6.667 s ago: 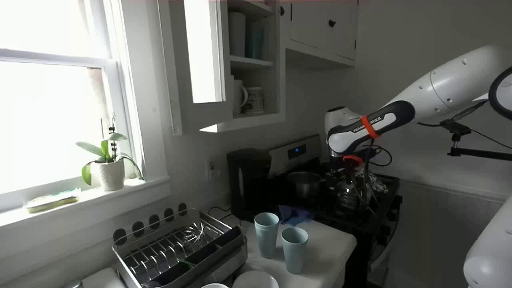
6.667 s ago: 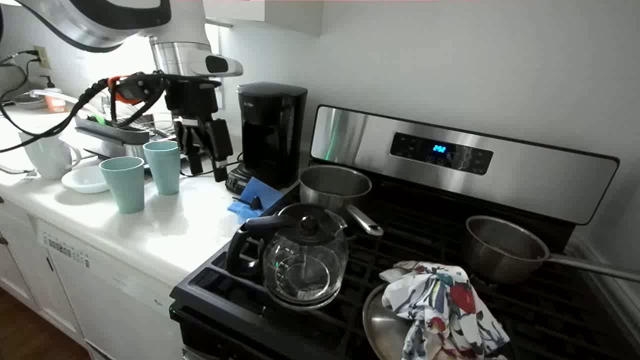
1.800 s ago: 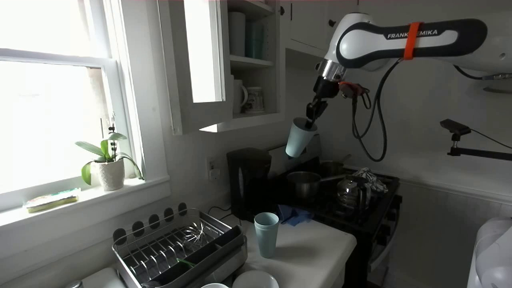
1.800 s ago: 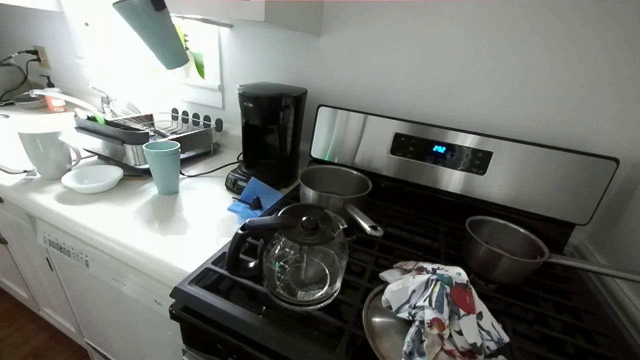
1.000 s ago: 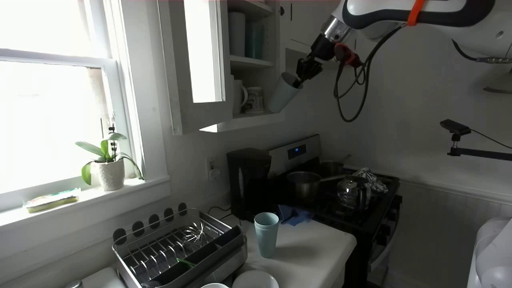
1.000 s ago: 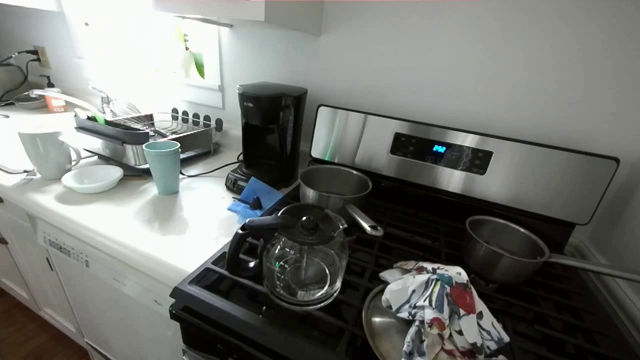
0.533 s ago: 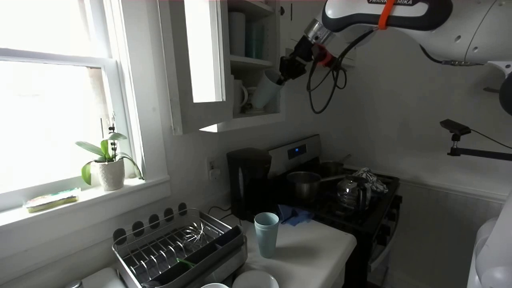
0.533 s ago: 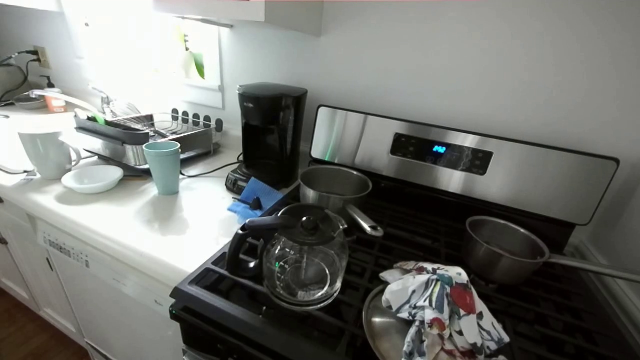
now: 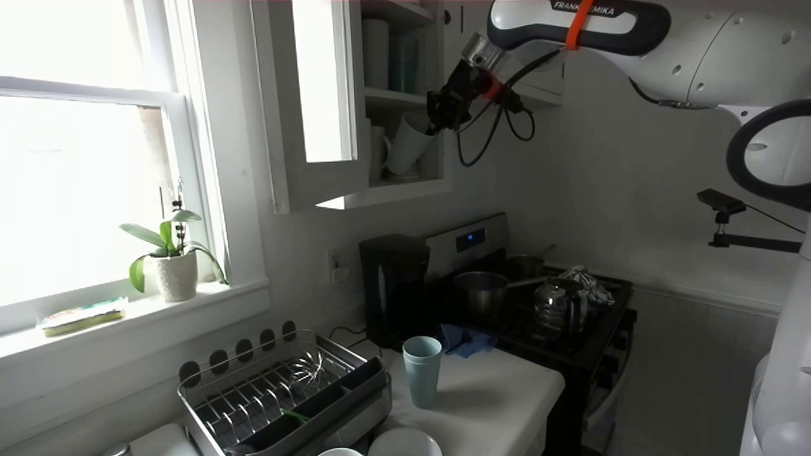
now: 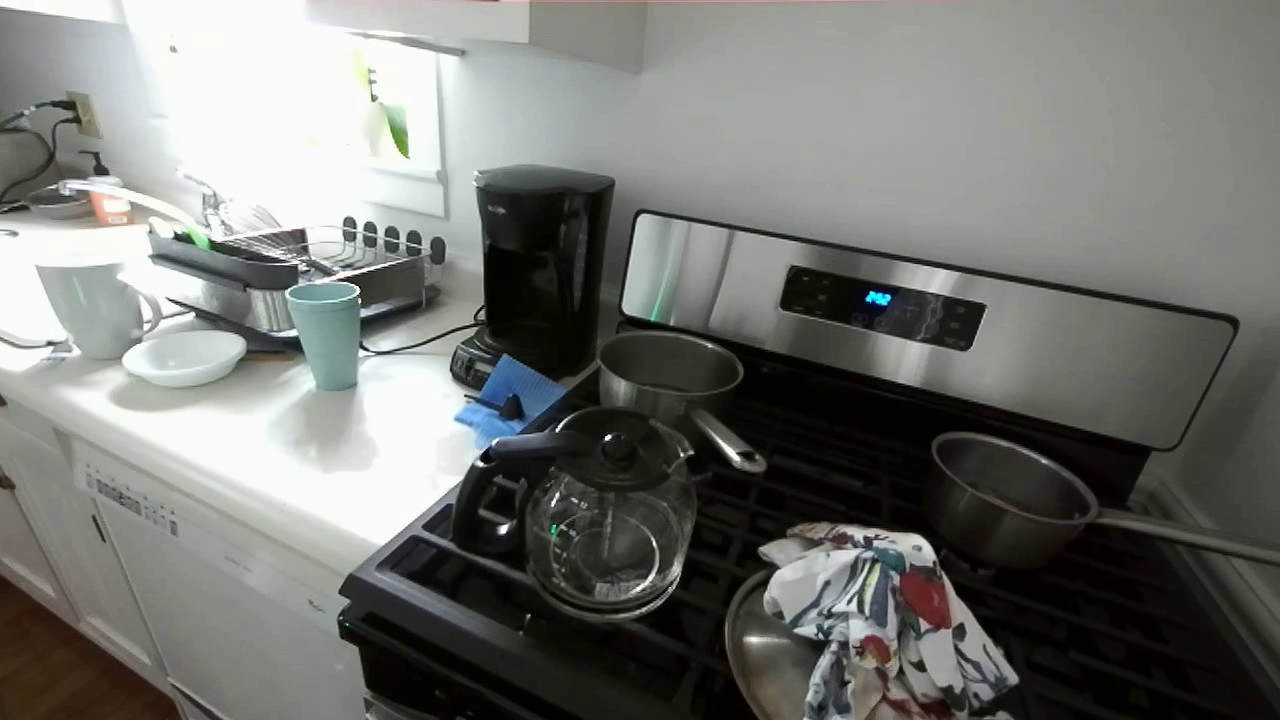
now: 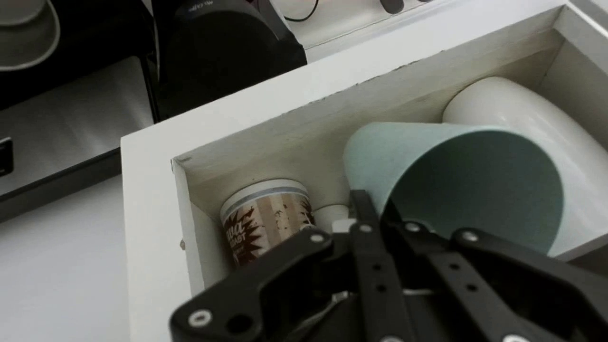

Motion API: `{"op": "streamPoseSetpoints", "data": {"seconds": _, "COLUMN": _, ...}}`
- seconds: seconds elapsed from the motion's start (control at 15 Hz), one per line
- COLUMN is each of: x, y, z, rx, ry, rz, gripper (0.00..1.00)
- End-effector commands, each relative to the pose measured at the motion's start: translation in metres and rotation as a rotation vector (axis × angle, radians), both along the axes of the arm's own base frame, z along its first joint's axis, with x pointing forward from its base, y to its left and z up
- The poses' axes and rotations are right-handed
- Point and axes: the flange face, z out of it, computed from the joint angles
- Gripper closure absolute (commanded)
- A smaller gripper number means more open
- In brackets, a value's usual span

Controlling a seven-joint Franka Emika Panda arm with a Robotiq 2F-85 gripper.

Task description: Place the cup in the cabinet, then close the cabinet

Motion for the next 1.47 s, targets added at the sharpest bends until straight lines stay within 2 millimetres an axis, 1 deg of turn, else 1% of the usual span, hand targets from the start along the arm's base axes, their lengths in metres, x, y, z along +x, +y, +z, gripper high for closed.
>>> {"op": "streamPoseSetpoints", "data": {"seconds": 0.0, "x": 0.015, "y": -0.005, "z": 0.007, "rx": 0.03, "ry": 0.054, "rz": -0.087, "gripper": 0.99}}
{"op": "streamPoseSetpoints", "data": {"seconds": 0.2, "x": 0.023, "y": -0.01, "z": 0.005, "rx": 0.033, "ry": 0.079, "rz": -0.129, "gripper": 0.99}}
{"op": "streamPoseSetpoints", "data": {"seconds": 0.27, "x": 0.026, "y": -0.011, "z": 0.004, "rx": 0.032, "ry": 0.087, "rz": -0.137, "gripper": 0.95}}
{"op": "streamPoseSetpoints", "data": {"seconds": 0.33, "x": 0.029, "y": -0.012, "z": 0.002, "rx": 0.03, "ry": 0.093, "rz": -0.146, "gripper": 0.74}}
{"op": "streamPoseSetpoints", "data": {"seconds": 0.47, "x": 0.036, "y": -0.014, "z": -0.001, "rx": 0.033, "ry": 0.101, "rz": -0.148, "gripper": 0.65}}
{"op": "streamPoseSetpoints", "data": {"seconds": 0.73, "x": 0.046, "y": -0.017, "z": -0.001, "rx": 0.014, "ry": 0.092, "rz": -0.157, "gripper": 0.38}}
{"op": "streamPoseSetpoints", "data": {"seconds": 0.8, "x": 0.048, "y": -0.018, "z": -0.002, "rx": 0.007, "ry": 0.094, "rz": -0.172, "gripper": 0.81}}
{"op": "streamPoseSetpoints", "data": {"seconds": 0.87, "x": 0.049, "y": -0.019, "z": -0.002, "rx": 0.0, "ry": 0.095, "rz": -0.177, "gripper": 0.77}}
{"op": "streamPoseSetpoints", "data": {"seconds": 0.93, "x": 0.049, "y": -0.02, "z": -0.001, "rx": -0.009, "ry": 0.1, "rz": -0.188, "gripper": 0.78}}
{"op": "streamPoseSetpoints", "data": {"seconds": 1.0, "x": 0.049, "y": -0.021, "z": -0.001, "rx": -0.015, "ry": 0.106, "rz": -0.195, "gripper": 0.84}}
{"op": "streamPoseSetpoints", "data": {"seconds": 1.07, "x": 0.048, "y": -0.022, "z": 0.0, "rx": -0.019, "ry": 0.112, "rz": -0.201, "gripper": 0.93}}
{"op": "streamPoseSetpoints", "data": {"seconds": 1.13, "x": 0.049, "y": -0.023, "z": 0.0, "rx": -0.023, "ry": 0.119, "rz": -0.205, "gripper": 0.99}}
{"op": "streamPoseSetpoints", "data": {"seconds": 1.2, "x": 0.049, "y": -0.023, "z": -0.001, "rx": -0.022, "ry": 0.129, "rz": -0.202, "gripper": 1.0}}
{"op": "streamPoseSetpoints", "data": {"seconds": 1.33, "x": 0.049, "y": -0.022, "z": 0.002, "rx": -0.019, "ry": 0.124, "rz": -0.202, "gripper": 0.98}}
{"op": "streamPoseSetpoints", "data": {"seconds": 1.4, "x": 0.048, "y": -0.022, "z": 0.002, "rx": -0.016, "ry": 0.129, "rz": -0.198, "gripper": 0.99}}
